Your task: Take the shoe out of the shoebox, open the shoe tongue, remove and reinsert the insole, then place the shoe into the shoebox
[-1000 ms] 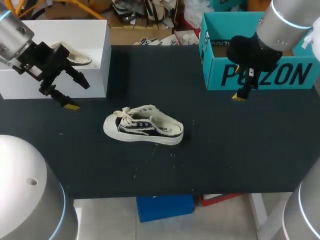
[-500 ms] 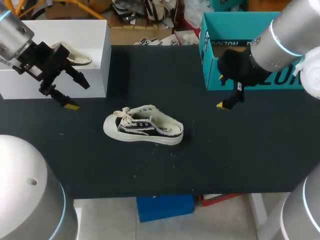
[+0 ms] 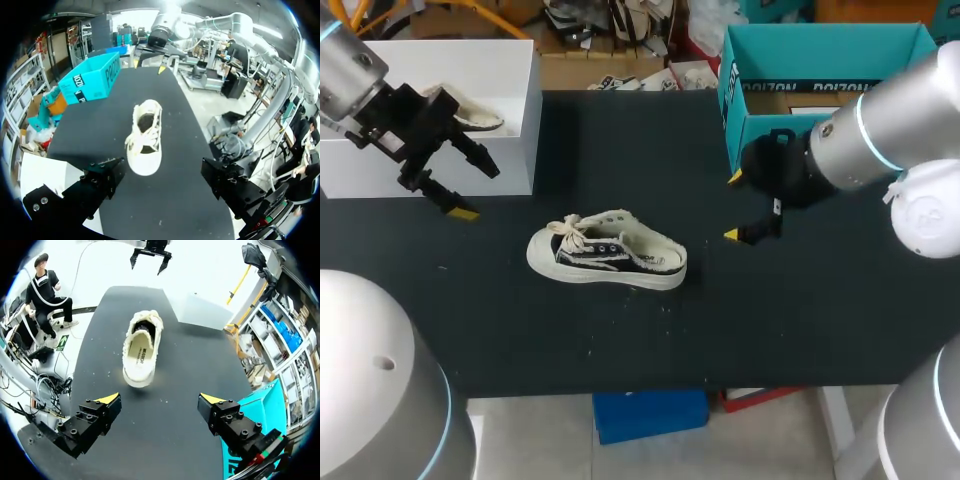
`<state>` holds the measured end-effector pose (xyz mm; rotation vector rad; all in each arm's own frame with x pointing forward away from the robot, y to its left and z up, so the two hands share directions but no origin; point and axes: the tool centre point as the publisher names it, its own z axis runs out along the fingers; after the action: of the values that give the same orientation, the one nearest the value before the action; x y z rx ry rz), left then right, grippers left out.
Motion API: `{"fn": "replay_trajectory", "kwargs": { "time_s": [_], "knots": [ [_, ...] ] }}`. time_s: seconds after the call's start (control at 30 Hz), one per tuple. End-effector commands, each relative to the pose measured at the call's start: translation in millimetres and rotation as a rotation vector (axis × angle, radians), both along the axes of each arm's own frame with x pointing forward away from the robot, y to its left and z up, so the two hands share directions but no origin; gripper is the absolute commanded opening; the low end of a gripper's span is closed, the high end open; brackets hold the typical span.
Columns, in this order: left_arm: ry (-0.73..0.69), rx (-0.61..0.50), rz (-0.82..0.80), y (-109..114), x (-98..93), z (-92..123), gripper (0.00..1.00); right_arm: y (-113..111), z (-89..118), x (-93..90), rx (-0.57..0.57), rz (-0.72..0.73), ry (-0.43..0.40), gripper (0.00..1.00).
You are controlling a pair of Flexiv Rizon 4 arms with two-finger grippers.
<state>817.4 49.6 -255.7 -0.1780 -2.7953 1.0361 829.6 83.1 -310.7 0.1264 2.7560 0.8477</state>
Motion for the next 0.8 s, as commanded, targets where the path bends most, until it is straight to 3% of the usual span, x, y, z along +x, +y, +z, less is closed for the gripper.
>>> {"fn": "replay_trajectory", "kwargs": {
  "time_s": [0.03, 0.43, 0.8],
  "knots": [
    [-0.003, 0.0, 0.0, 0, 0.3, -2, 1.0, 15, -20, 5.9, 0.091, 0.032, -0.006, 1.0],
    [-0.003, 0.0, 0.0, 0, 0.3, -2, 1.0, 47, -35, -3.9, 0.188, 0.092, -0.011, 1.0],
    [-0.003, 0.0, 0.0, 0, 0.3, -2, 1.0, 46, -35, -5.9, 0.177, 0.096, 0.002, 1.0]
  ]
}}
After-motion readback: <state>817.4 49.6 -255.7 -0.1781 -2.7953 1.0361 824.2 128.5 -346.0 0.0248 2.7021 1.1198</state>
